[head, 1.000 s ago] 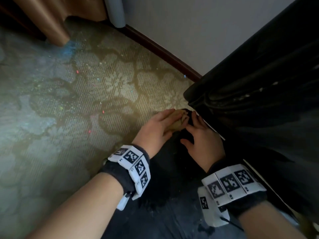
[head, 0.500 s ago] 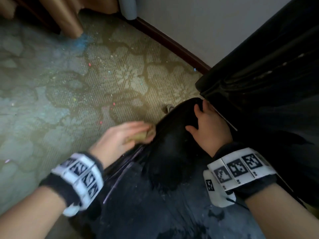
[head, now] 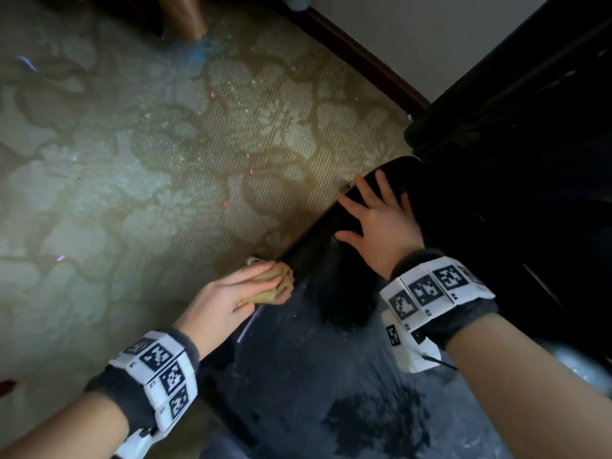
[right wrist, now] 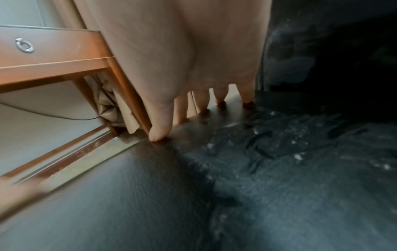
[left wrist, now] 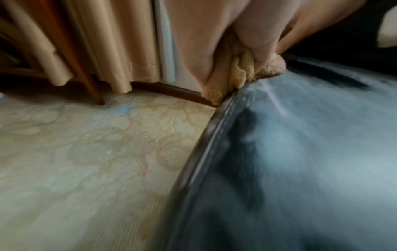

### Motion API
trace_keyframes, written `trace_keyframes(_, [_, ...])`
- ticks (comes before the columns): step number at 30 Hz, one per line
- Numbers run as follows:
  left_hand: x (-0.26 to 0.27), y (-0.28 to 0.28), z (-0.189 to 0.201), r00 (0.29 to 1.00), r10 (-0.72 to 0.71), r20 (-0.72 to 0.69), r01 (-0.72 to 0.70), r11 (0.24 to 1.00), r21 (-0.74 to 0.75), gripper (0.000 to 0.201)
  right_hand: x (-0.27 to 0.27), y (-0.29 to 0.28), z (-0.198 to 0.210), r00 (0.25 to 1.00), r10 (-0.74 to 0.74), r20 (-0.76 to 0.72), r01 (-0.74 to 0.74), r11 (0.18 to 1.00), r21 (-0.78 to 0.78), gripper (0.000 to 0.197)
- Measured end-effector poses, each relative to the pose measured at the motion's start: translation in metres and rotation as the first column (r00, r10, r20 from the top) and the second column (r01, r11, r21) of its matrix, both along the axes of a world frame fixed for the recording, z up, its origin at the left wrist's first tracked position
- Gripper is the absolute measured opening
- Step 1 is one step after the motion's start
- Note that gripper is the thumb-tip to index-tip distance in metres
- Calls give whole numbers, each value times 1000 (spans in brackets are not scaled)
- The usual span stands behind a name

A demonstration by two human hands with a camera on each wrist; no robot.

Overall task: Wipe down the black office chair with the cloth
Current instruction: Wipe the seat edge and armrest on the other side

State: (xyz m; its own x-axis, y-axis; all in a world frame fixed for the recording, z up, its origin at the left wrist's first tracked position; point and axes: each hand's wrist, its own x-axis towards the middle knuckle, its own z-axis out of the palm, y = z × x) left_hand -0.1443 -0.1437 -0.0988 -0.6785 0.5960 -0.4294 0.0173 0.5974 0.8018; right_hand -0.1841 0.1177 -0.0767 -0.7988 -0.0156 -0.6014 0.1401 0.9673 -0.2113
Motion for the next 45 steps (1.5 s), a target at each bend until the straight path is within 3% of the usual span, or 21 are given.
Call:
trace_keyframes(6, [16,-49,16,999,4,34,-1,997,-82,77,1,-2,-2,999,6,-33,-7,1000,-13,59])
trace_keyframes(10, [-20,-8,8,985,124,-124,-124,992,7,61,0,-1,-5,998,2,-58,-2,1000,-12,59])
trace_keyframes(14, [-4,22,-10,991,100,-87,-92,992,88,57,-1,-2,-7,999,3,-51,-4,1000,-13,59])
trace_keyframes(22, [54,-49,-5,971,239,-11,-238,969,61,62,-3,-2,-5,999,-4,-38,4,1000,-11,59])
trace_keyframes(28, [70,-93,13,952,300,54,-298,954,-39,91,-6,-3,-5,999,6,-33,-6,1000,8,60])
trace_keyframes(33, [23,-69,-1,907,419,-46,-417,908,47,70,-5,-5,-5,999,-14,-46,15,1000,11,59])
trace_keyframes(37, [46,-40,-12,920,391,27,-392,918,55,54,-7,-4,-4,999,-7,-47,8,1000,18,60])
trace_keyframes(40, [59,-54,-9,854,514,80,-516,856,5,54,-8,-2,-6,999,7,-40,-5,999,33,60])
trace_keyframes(45, [86,-97,6,808,561,180,-529,825,-196,82,-7,-5,-7,999,-3,-54,4,1000,19,60])
